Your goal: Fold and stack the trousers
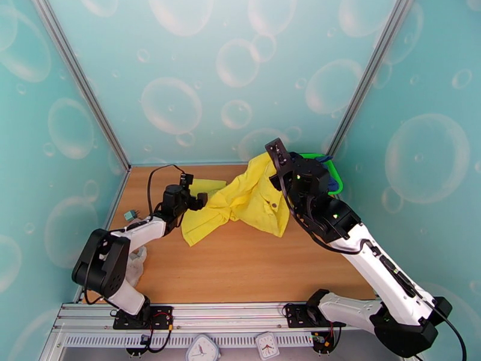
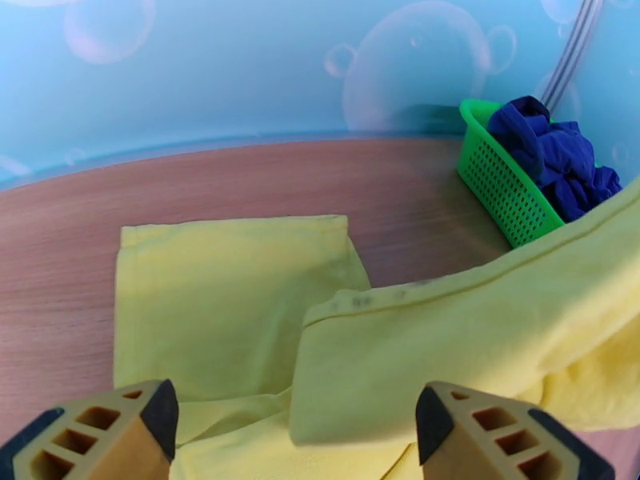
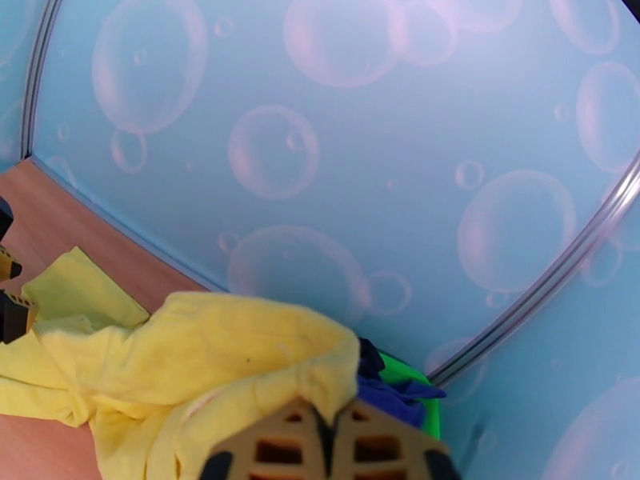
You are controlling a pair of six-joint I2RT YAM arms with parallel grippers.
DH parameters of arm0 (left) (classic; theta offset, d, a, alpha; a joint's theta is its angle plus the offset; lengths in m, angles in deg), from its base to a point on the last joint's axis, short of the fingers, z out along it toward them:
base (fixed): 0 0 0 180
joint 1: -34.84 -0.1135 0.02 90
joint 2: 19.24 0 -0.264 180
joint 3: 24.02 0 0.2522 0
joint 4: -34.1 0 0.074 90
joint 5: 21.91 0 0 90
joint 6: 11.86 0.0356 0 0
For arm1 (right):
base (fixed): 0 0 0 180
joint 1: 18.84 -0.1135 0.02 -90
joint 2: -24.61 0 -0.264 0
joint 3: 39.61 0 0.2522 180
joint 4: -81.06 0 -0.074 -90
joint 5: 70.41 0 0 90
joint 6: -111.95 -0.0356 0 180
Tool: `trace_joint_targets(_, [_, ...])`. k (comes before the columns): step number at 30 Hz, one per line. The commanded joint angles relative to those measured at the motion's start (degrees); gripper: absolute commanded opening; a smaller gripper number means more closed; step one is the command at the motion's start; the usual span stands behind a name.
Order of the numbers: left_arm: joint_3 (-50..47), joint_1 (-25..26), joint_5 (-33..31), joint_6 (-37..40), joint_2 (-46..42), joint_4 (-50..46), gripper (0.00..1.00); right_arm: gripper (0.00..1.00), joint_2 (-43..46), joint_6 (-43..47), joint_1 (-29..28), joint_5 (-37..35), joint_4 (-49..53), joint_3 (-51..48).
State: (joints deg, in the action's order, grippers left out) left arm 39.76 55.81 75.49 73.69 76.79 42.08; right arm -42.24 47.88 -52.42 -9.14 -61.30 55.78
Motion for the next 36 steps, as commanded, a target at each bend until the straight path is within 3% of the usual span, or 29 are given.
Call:
trace_joint_targets(1, [1.86,0.25,10.38,4.37,2.44,5.96,0.83,0.00,-0.15,-2.73,0.88,1.66,-2.89,1.19])
trace_joint_targets(4, [-4.80,0.30,11.37,4.39,-0.84,12.87,0.82,0.00,-0.46,-3.00,1.25,1.48,-2.71,1.78])
trace_joint_targets(9, [-13.06,1.69,18.80,6.33,-7.83,20.60,0.82,0.00,-0.72,-3.76,1.94,1.56,-3.11,1.60])
trace_joint_targets(14, [-5.53,3.90,16.83,13.52,-1.84,12.38,0.83,0.00,-0.58,-3.83,1.97,1.47,-2.86,2.03])
trace_joint_targets(18, [-1.14,3.95,17.52,15.30,4.98,14.27,0.83,0.00,0.37,-4.24,2.19,2.53,-3.22,1.82])
trace_joint_targets(22, [4.22,4.67,12.69,15.24,10.22,14.95,0.81,0.00,0.28,-5.10,2.17,4.71,-2.79,1.96])
trace_joint_targets(24, [5.21,5.16,14.16,16.12,11.08,15.00,0.72,0.00,0.26,-5.10,2.28,6.02,-2.83,1.79])
trace_joint_targets(25, [4.99,5.30,15.83,16.46,10.74,15.11,0.62,0.00,0.26,-5.09,2.42,6.56,-2.99,1.70])
trace_joint_targets(28, [2.18,5.22,17.00,15.92,7.81,18.03,0.08,0.00,-0.09,-5.94,3.56,7.20,-3.62,2.33])
trace_joint_targets(29, [0.59,5.07,14.94,15.72,6.17,19.54,0.00,0.00,-0.16,-6.46,4.35,8.04,-3.71,2.69])
trace_joint_targets(33, [-3.79,3.61,0.01,11.96,-1.18,21.59,0.00,0.00,-1.74,-8.07,7.53,9.97,-4.78,3.85])
trace_joint_targets(36, [1.92,0.80,-16.62,6.06,-5.07,9.20,0.00,0.00,-6.43,-7.09,9.24,9.57,-6.40,5.09])
